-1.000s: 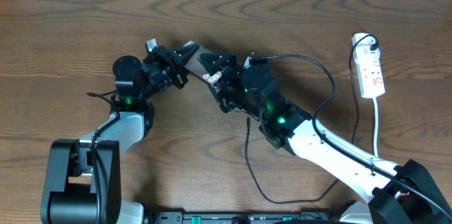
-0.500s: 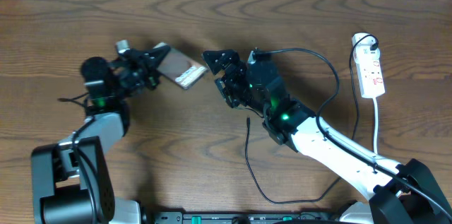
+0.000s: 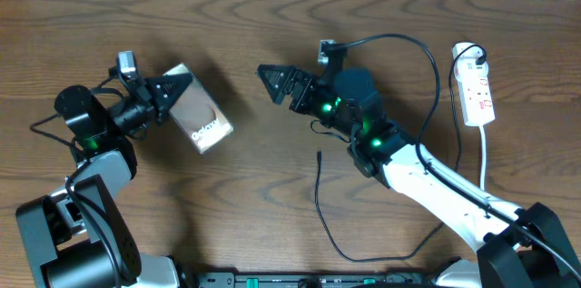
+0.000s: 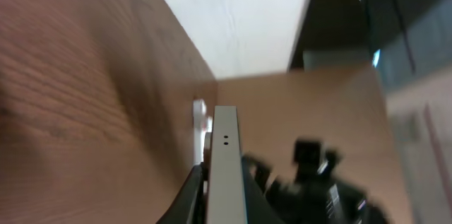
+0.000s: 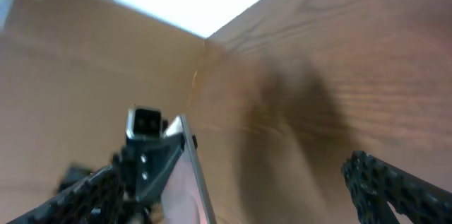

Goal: Plug charger to phone and switch on socket
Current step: 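Open the right gripper and carry the phone left with the left gripper, then move the right gripper down over the black cable's plug end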

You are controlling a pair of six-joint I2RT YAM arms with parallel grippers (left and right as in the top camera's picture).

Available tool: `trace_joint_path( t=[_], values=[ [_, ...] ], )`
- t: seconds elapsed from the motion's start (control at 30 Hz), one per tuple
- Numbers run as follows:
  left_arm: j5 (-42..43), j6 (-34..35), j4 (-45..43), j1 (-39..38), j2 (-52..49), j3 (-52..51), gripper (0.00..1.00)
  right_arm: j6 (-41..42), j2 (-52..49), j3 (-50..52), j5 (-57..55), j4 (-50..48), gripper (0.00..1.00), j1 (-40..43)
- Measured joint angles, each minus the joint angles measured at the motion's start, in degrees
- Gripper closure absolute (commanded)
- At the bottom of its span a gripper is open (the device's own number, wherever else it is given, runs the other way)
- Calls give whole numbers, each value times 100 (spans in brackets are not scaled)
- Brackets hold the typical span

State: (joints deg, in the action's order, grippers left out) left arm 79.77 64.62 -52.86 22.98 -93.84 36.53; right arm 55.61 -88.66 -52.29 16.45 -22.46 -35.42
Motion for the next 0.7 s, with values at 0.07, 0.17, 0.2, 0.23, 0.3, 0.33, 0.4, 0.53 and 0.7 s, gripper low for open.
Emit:
trace_joint_path(
  t=[0.07, 0.17, 0.2, 0.23, 0.3, 0.33, 0.4, 0.53, 0.7],
  values=[
    [256, -385, -2, 0, 0, 0, 92, -529, 0, -35, 455, 199, 1, 136],
    [566, -909, -2, 2, 0, 0, 92, -1169, -2, -251, 1025, 1027, 1, 411],
    [621, -1025, 0, 0, 0, 0, 92, -1397, -2, -372, 1207, 1412, 1, 516],
    [675, -1123, 0, 0, 0, 0, 93, -1582, -4, -535, 1340, 1847, 1, 610],
    [750, -1305, 0, 2, 0, 0, 92, -2037, -9, -879, 1541, 2796, 1, 765],
    [767, -1386, 0, 0, 0, 0, 92, -2271, -11, -1130, 1620, 3379, 1, 833],
    [813, -1497, 0, 2, 0, 0, 93, -2673, -11, -1482, 1694, 4186, 1, 885],
    [861, -1606, 0, 2, -2, 0, 92, -3202, -11, -2273, 1565, 5740, 1, 942],
    [868, -1670, -2, 2, -2, 0, 92, -3239, -11, -2719, 964, 6802, 16, 970]
  ],
)
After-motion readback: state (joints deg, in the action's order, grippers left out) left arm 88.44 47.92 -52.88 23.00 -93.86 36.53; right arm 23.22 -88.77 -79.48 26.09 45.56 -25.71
